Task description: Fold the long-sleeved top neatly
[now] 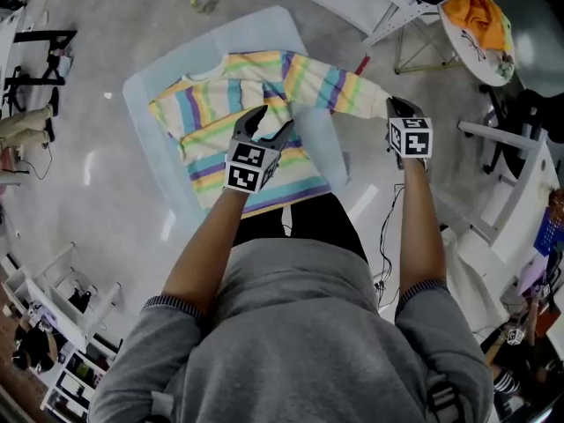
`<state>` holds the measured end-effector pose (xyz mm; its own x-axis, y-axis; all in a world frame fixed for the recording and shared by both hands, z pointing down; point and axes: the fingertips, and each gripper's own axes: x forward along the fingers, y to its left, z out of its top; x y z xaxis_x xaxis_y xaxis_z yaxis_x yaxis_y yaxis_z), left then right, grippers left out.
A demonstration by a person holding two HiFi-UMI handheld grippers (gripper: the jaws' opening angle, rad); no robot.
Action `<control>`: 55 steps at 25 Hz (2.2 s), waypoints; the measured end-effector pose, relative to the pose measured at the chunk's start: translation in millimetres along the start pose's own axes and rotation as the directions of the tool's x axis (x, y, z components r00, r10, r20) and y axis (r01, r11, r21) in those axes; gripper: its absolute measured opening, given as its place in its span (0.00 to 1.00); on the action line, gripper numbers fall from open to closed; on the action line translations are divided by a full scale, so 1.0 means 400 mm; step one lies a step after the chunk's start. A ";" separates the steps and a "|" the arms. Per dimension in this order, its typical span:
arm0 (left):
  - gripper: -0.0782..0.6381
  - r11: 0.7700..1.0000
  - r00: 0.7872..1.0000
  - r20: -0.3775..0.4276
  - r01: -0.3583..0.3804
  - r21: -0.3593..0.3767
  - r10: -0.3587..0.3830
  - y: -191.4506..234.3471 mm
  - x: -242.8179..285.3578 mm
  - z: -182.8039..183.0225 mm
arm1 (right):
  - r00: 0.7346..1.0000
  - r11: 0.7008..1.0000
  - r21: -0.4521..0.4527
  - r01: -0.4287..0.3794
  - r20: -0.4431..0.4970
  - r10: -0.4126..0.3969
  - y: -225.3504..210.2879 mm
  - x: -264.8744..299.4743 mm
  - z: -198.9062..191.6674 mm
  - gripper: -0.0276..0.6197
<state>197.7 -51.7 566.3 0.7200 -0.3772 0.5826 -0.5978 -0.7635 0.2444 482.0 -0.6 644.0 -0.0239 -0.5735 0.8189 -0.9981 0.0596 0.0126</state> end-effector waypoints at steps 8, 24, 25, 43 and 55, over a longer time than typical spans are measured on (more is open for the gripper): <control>0.52 0.999 0.998 0.039 -0.047 -0.019 0.048 0.028 -0.005 0.055 | 0.999 0.996 -0.085 0.038 0.037 -0.035 -0.119 0.021 0.144 0.09; 0.52 0.996 0.991 0.103 -0.088 -0.019 0.089 0.103 -0.092 0.073 | 0.991 0.982 -0.177 0.060 0.132 -0.037 -0.077 -0.051 0.333 0.09; 0.52 0.996 0.990 0.110 -0.089 -0.019 0.091 0.109 -0.102 0.078 | 0.990 0.981 -0.188 0.052 0.142 -0.025 -0.054 -0.063 0.353 0.09; 0.52 0.979 0.960 0.202 -0.179 -0.101 0.196 0.269 -0.350 0.021 | 0.949 0.912 -0.287 -0.293 0.030 0.315 0.532 -0.141 0.533 0.09; 0.52 0.942 0.937 0.179 -0.262 -0.207 0.300 0.420 -0.474 -0.092 | 0.852 0.658 -0.565 -0.497 -0.176 0.493 0.938 -0.022 0.545 0.09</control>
<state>-52.1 -89.0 525.4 0.5583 -0.6764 0.4804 -0.8253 -0.5120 0.2383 95.5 -151.4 516.4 -0.5022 -0.3154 0.8051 -0.6135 0.7862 -0.0747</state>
